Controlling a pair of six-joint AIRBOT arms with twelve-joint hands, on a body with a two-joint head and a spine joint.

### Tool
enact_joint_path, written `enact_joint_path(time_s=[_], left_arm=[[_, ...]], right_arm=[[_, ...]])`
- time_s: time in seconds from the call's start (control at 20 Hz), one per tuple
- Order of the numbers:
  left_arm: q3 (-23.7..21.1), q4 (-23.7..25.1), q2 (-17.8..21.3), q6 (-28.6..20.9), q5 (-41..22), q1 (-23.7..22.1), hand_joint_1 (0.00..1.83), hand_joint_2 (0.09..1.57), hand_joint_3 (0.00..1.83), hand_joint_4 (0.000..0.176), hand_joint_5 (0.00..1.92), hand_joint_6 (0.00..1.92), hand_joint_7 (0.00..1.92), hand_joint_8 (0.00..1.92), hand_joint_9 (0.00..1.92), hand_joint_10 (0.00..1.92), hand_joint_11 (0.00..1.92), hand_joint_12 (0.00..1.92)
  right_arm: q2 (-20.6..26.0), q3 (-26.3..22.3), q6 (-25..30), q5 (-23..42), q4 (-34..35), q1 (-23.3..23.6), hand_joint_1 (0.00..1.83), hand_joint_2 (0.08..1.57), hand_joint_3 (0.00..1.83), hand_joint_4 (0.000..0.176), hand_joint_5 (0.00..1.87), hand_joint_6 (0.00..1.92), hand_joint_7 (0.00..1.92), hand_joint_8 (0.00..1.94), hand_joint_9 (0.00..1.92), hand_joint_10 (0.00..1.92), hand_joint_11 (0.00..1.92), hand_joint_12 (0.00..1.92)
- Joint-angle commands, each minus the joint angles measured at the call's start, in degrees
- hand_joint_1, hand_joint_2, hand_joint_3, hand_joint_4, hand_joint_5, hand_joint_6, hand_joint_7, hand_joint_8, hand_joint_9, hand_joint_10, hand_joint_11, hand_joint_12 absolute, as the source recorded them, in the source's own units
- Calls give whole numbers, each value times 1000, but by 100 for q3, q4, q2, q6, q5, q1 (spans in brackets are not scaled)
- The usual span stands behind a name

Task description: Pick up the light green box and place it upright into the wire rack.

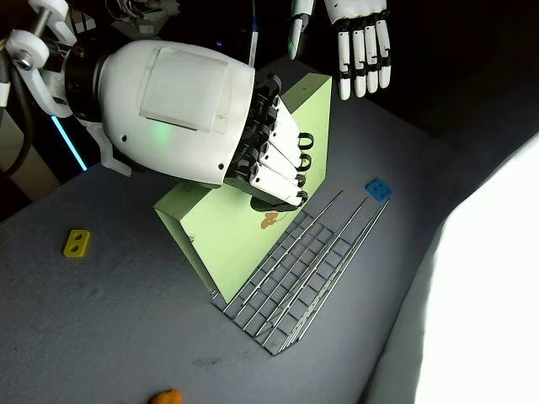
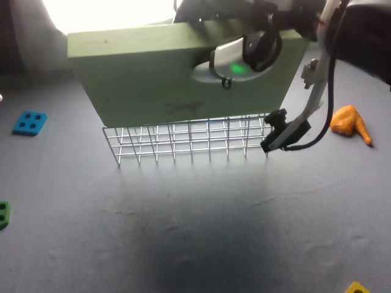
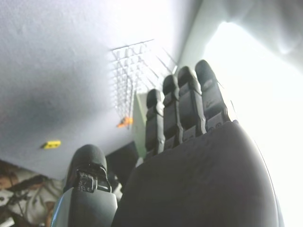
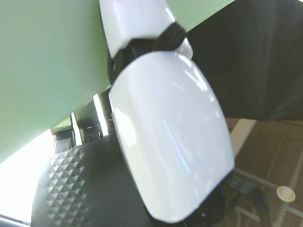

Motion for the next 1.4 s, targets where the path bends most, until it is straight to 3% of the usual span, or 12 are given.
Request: enact_joint_path(time_s=[0.0, 0.05, 0.1, 0.3, 0.4, 0.45, 0.7, 0.8, 0.9, 1.1, 1.25, 1.35], left_arm=[[7, 55, -9, -11, 507, -68, 0, 1247, 0, 30, 235, 3, 240, 1, 184, 3, 0, 276], [7, 55, -9, -11, 507, -68, 0, 1246, 0, 30, 234, 2, 239, 0, 183, 2, 0, 276], [7, 55, -9, -11, 507, -68, 25, 1265, 1, 49, 210, 2, 229, 1, 186, 1, 0, 333], [7, 55, -11, -11, 507, -69, 96, 1246, 0, 48, 237, 7, 259, 8, 223, 10, 0, 447], [6, 55, -13, -11, 507, -70, 5, 1261, 1, 6, 236, 5, 291, 8, 239, 8, 0, 374], [6, 55, -14, -11, 507, -73, 0, 1264, 1, 0, 236, 3, 294, 5, 244, 6, 0, 388], [2, 55, -17, -11, 507, -84, 0, 1246, 0, 0, 188, 1, 252, 1, 202, 0, 0, 447], [5, 55, -19, -11, 507, -90, 0, 1245, 0, 9, 168, 4, 197, 3, 163, 3, 0, 326], [7, 55, -19, -11, 507, -90, 0, 1232, 0, 4, 242, 18, 243, 11, 204, 13, 0, 427], [17, 55, -19, -11, 507, -89, 0, 1215, 0, 18, 269, 9, 271, 7, 234, 12, 0, 526], [20, 55, -19, -10, 507, -89, 0, 1240, 2, 33, 208, 1, 205, 2, 160, 3, 0, 327], [21, 55, -20, -10, 507, -89, 0, 1252, 5, 21, 211, 1, 201, 1, 143, 2, 0, 263]], right_arm=[[7, 36, 80, 246, -237, 63, 1251, 1120, 0, 0, 998, 817, 972, 1208, 822, 1287, 584, 1674], [-24, 72, 121, 245, -236, 50, 1248, 1119, 0, 0, 1002, 810, 973, 1211, 829, 1278, 590, 1668], [-74, 130, 149, 235, -234, 29, 1372, 1124, 0, 0, 904, 943, 1013, 1031, 852, 1326, 634, 1600], [-261, 407, 345, 114, -224, -38, 1370, 1141, 2, 0, 883, 955, 958, 1103, 822, 1400, 617, 1605], [-367, 564, 352, 77, -219, -87, 1362, 1166, 3, 0, 863, 985, 898, 1251, 761, 1443, 584, 1604], [-429, 664, 355, 71, -216, -122, 1362, 1169, 1, 0, 857, 1003, 894, 1243, 757, 1458, 575, 1646], [-679, 1070, 486, -81, -214, -323, 1354, 1193, 1, 0, 902, 882, 788, 1388, 694, 1566, 522, 1693], [-791, 1218, 490, -102, -218, -414, 1265, 1135, 0, 0, 1037, 712, 892, 1362, 739, 1446, 546, 1694], [-895, 1345, 490, -102, -221, -500, 1242, 1163, 7, 0, 931, 891, 859, 1431, 701, 1558, 576, 1761], [-1084, 1611, 579, -127, -227, -639, 1249, 1146, 0, 0, 978, 822, 900, 1362, 725, 1456, 587, 1710], [-1168, 1748, 597, -155, -230, -698, 1359, 1176, 0, 0, 903, 865, 849, 1313, 738, 1511, 551, 1655], [-1211, 1823, 595, -155, -231, -726, 1358, 1181, 1, 0, 903, 857, 837, 1331, 723, 1530, 560, 1646]])
